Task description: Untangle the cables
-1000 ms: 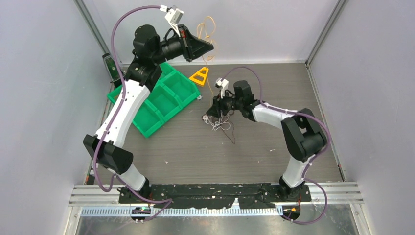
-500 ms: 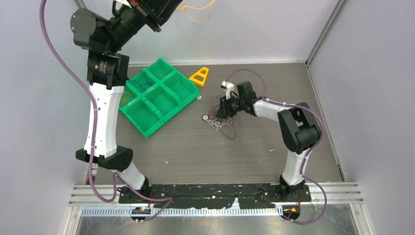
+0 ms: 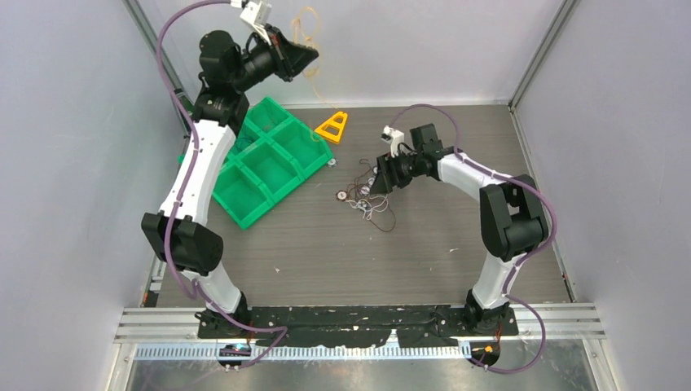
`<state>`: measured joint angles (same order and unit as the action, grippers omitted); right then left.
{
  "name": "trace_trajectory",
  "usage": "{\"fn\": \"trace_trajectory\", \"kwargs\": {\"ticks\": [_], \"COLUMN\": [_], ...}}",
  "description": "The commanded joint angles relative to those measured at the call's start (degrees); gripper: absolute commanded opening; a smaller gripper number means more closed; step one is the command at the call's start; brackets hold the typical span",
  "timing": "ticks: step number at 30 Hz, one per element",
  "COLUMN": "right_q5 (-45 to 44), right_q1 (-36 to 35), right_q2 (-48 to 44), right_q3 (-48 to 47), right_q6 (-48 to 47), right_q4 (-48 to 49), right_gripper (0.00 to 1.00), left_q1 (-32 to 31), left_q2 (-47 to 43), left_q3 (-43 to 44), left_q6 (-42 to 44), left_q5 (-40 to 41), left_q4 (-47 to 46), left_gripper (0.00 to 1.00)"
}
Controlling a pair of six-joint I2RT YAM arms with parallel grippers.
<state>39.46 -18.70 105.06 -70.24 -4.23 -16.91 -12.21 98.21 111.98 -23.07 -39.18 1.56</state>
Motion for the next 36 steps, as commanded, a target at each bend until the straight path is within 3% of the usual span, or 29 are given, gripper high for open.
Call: {"fn": "trace_trajectory", "kwargs": {"ticks": [1, 5, 21, 28, 36], "right_q5": [1.4, 1.3, 1.5, 2.0, 1.8], "right_q1": [1.4, 2.9, 7.8, 8.7, 9.3], "right_q2": [-4.5, -4.9, -2.2, -1.0, -0.2], "right_q3": [-2.4, -2.8, -7.8, -8.8, -10.8], "right_q6": [-3.9, -4.7, -9.1, -9.8, -11.3], "right_q4": [-4.9, -6.2, -13.3, -14.8, -17.0], "right_gripper": [0.67, 0.68, 0.69, 0.68, 0.68], "left_q1": [1.2, 2.3, 7.6, 7.8, 6.2], "left_q2": [-1.3, 0.2, 9.2, 12.4, 23.3], "left_q3": [-4.4, -8.9, -9.8, -6.4, 3.1], "left_q6": [6.6, 12.3, 21.1, 33.0, 37.7], "left_q5": [-2.7, -2.5, -1.2, 1.6, 4.2], "left_q4": [-3.1, -2.6, 5.0, 19.1, 32.9], "left_gripper": [0.0, 0.0, 0.0, 0.0, 0.0]}}
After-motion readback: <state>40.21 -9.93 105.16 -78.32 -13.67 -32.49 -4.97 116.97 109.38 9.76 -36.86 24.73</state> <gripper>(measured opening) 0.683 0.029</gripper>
